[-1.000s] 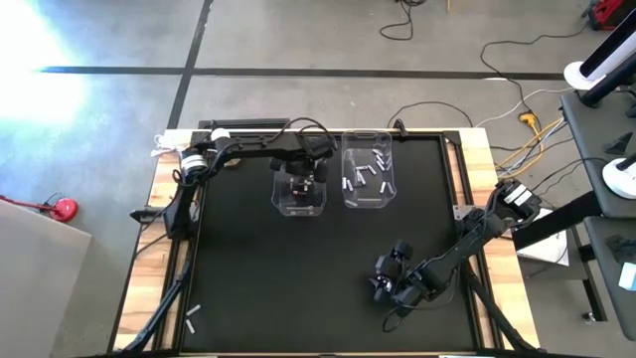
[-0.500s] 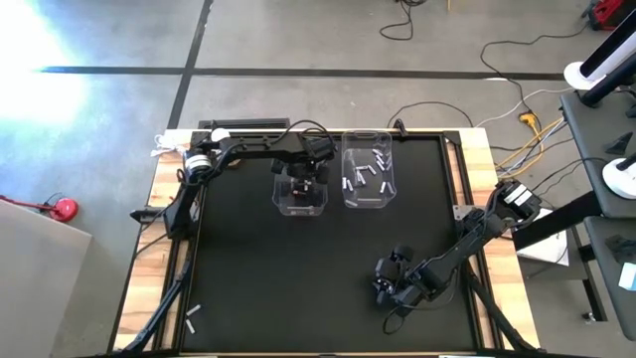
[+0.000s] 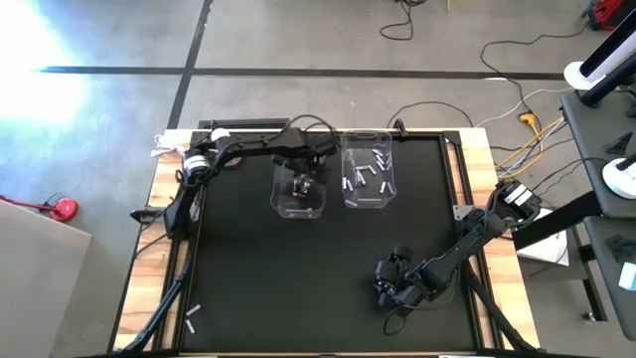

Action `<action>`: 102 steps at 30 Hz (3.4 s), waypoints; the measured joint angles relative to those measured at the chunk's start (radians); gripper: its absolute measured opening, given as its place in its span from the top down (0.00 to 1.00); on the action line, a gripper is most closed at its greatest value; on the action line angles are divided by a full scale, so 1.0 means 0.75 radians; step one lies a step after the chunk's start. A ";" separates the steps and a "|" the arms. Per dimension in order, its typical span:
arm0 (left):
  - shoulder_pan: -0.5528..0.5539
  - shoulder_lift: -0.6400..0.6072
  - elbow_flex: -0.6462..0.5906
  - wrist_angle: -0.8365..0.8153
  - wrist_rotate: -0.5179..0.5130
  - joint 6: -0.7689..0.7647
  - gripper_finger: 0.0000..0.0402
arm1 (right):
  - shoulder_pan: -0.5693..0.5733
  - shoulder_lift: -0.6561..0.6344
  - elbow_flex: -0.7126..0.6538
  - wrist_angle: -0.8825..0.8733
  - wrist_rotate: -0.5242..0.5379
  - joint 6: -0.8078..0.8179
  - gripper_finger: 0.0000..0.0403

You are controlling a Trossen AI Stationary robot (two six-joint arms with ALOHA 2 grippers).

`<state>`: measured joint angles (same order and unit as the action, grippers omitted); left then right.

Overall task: Sort batteries
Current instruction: Put the white battery into the right transparent bin

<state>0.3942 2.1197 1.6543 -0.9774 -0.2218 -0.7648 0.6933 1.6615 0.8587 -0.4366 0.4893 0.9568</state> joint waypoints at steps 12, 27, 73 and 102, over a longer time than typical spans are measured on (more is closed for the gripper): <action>-0.144 -0.061 0.669 -0.625 -0.269 0.139 0.48 | 0.004 0.000 0.000 0.000 -0.001 -0.022 0.10; -0.416 -0.424 0.594 -0.791 -0.301 0.201 0.48 | 0.038 0.000 0.000 0.002 0.027 -0.045 0.10; -1.714 -0.520 -0.789 -0.185 0.975 -0.785 0.57 | 0.038 0.002 0.000 0.082 0.307 -0.140 0.10; -1.680 -0.515 -1.224 0.461 1.298 -1.036 0.98 | 0.038 0.002 -0.001 0.092 0.280 -0.135 0.10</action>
<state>-0.8654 1.7333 0.7362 -0.6315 0.7516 -1.5418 0.7219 1.6627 0.8577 -0.3679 0.6994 0.8558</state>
